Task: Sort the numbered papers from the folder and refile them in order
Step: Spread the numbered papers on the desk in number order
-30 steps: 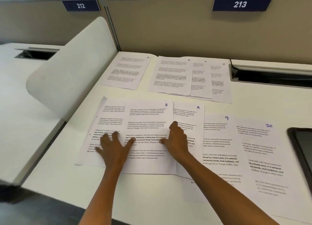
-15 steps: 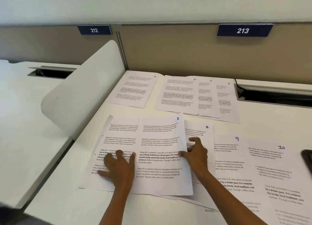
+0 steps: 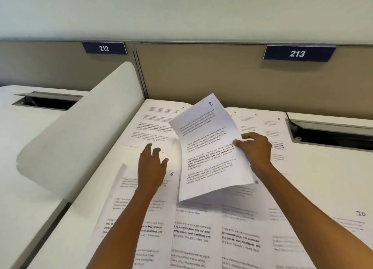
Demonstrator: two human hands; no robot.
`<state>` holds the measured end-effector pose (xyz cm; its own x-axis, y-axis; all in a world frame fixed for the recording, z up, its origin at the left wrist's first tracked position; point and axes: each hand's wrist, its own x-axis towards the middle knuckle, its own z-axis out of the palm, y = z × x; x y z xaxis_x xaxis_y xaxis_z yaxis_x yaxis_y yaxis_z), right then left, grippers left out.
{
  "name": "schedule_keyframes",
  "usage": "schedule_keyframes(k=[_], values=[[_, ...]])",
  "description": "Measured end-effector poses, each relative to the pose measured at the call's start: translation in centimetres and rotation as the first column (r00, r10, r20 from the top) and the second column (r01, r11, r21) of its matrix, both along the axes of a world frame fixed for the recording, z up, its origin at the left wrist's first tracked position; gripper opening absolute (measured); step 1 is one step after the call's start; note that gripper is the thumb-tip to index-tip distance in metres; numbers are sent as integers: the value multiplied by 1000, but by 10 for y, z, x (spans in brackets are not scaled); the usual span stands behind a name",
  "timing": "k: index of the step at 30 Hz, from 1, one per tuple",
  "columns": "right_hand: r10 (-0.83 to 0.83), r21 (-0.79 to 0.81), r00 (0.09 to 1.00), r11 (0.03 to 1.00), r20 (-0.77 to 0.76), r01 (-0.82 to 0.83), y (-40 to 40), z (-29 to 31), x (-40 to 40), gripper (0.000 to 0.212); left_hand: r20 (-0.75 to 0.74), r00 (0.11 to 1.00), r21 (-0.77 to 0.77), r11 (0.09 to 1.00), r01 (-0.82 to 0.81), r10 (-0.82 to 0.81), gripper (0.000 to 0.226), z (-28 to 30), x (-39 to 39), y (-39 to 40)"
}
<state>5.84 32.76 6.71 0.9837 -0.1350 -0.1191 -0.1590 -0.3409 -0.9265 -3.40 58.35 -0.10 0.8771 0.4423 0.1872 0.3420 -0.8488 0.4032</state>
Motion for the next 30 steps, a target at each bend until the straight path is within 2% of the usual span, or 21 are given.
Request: schedule_keyframes(k=[5,7,10,12,14,18,23,27,30], values=[[-45,-29,999,999,14,46,12,-19,70,32,27,998,-87,995,52,-49,61,-23,61,8],[-65,-36,997,997,31,67,15,-28,94,31,-30,999,-84,996,31,-34,69,-35,79,17],[-71,-54,997,996,44,73,20,-39,119,29,-180,983,3,999,-35,35,84,-50,91,28],[-76,-59,996,995,40,78,26,-46,132,28,-168,984,57,997,-46,55,92,-53,95,31],[-76,-53,997,996,33,78,33,-52,141,27,-98,994,76,997,-30,38,81,-56,98,32],[-51,-70,999,996,18,52,49,-62,147,27,38,999,220,975,-15,7,33,-53,100,28],[-44,-65,999,997,23,46,63,-69,144,27,103,994,142,989,-45,30,17,-53,102,25],[-6,-41,1000,999,24,7,82,-74,140,29,-29,998,-16,998,-56,55,54,-57,102,24],[26,-19,999,999,25,-26,99,-79,139,34,6,999,-31,998,-47,48,50,-56,103,22]])
